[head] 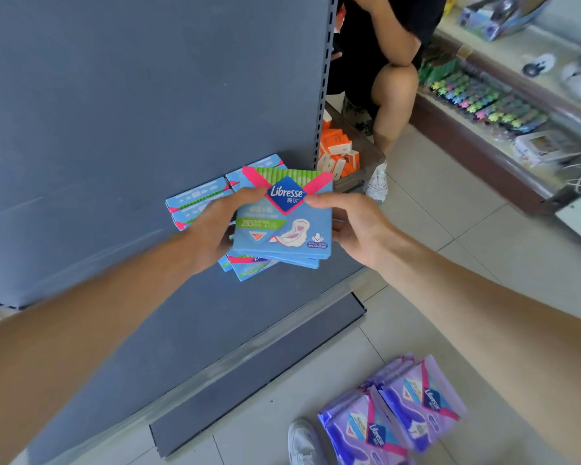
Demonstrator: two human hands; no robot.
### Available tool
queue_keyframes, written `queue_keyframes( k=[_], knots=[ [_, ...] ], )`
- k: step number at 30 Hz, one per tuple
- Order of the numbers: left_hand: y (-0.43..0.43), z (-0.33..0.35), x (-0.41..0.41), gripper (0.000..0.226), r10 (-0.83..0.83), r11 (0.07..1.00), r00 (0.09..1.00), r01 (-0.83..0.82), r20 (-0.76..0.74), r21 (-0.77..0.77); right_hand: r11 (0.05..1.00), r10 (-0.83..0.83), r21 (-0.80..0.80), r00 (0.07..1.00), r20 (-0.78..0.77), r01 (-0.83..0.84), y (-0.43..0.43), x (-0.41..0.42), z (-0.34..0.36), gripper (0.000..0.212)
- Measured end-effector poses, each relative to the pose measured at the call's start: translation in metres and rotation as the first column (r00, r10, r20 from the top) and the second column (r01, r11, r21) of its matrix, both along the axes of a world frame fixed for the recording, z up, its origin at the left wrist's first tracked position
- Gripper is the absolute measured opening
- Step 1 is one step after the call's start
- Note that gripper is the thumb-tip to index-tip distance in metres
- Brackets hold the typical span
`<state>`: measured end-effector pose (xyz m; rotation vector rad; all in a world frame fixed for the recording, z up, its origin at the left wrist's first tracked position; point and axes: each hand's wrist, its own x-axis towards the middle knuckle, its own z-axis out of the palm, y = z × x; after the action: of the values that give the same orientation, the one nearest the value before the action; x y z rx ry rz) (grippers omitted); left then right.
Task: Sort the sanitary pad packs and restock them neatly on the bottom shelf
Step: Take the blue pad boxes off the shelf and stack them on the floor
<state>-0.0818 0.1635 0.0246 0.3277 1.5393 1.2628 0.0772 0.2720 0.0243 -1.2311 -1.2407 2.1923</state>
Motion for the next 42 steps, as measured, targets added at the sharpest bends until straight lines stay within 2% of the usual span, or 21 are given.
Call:
queue_keyframes(
  k=[1, 5, 6, 8, 11, 13, 17, 20, 25, 29, 35, 38, 42],
  knots=[
    [-0.001, -0.002, 0.005, 0.06, -0.015, 1.0, 1.0, 0.015, 0.0, 0.011, 1.0, -0.023, -0.008, 1.0, -0.007, 0.023, -0.002, 0.006, 0.0, 0.027],
    [-0.012, -0.008, 0.025, 0.032, -0.051, 0.998, 0.999, 0.051, -0.01, 0.033, 0.995, -0.09, -0.038, 0.996, 0.009, 0.091, -0.018, 0.028, -0.002, 0.031],
    [-0.014, -0.01, 0.029, 0.034, -0.064, 0.997, 0.998, 0.064, -0.004, 0.039, 0.994, -0.101, -0.039, 0.995, 0.02, 0.101, -0.023, 0.034, -0.002, 0.026],
    [-0.016, -0.01, 0.037, 0.053, -0.107, 0.994, 0.994, 0.106, 0.002, 0.031, 0.991, -0.124, -0.036, 0.992, 0.035, 0.126, -0.03, 0.047, 0.0, 0.023],
    [-0.017, -0.009, 0.054, 0.061, -0.183, 0.983, 0.983, 0.182, 0.016, 0.025, 0.983, -0.174, -0.045, 0.984, 0.044, 0.176, -0.041, 0.068, 0.001, 0.053],
    [-0.018, -0.007, 0.069, 0.052, -0.209, 0.978, 0.978, 0.209, 0.013, 0.006, 0.979, -0.192, -0.064, 0.98, 0.058, 0.195, -0.046, 0.085, 0.002, 0.062],
    [-0.014, -0.003, 0.103, 0.016, -0.282, 0.959, 0.959, 0.282, 0.006, 0.006, 0.966, -0.24, -0.07, 0.966, 0.091, 0.247, -0.047, 0.122, 0.003, 0.051],
    [-0.008, -0.002, 0.132, 0.008, -0.324, 0.946, 0.946, 0.324, 0.019, 0.011, 0.956, -0.277, -0.068, 0.954, 0.115, 0.286, -0.046, 0.152, 0.007, 0.048],
    [0.004, -0.007, 0.191, 0.016, -0.4, 0.916, 0.916, 0.4, 0.019, -0.008, 0.934, -0.339, -0.083, 0.934, 0.111, 0.348, -0.047, 0.214, 0.006, 0.021],
    [0.001, -0.014, 0.252, 0.015, -0.44, 0.897, 0.897, 0.441, 0.045, -0.013, 0.916, -0.377, -0.082, 0.913, 0.158, 0.393, -0.061, 0.275, -0.003, 0.027],
    [-0.01, -0.031, 0.355, 0.07, -0.538, 0.835, 0.839, 0.544, 0.087, -0.08, 0.843, -0.481, -0.177, 0.859, 0.175, 0.508, -0.091, 0.388, -0.01, 0.019],
    [-0.009, -0.041, 0.408, 0.065, -0.606, 0.784, 0.792, 0.611, 0.078, -0.112, 0.82, -0.52, -0.147, 0.827, 0.214, 0.554, -0.105, 0.443, -0.019, 0.025],
    [-0.01, -0.059, 0.472, 0.053, -0.663, 0.728, 0.746, 0.664, 0.071, -0.17, 0.754, -0.603, -0.13, 0.757, 0.252, 0.644, -0.124, 0.504, -0.034, 0.019]
  ],
)
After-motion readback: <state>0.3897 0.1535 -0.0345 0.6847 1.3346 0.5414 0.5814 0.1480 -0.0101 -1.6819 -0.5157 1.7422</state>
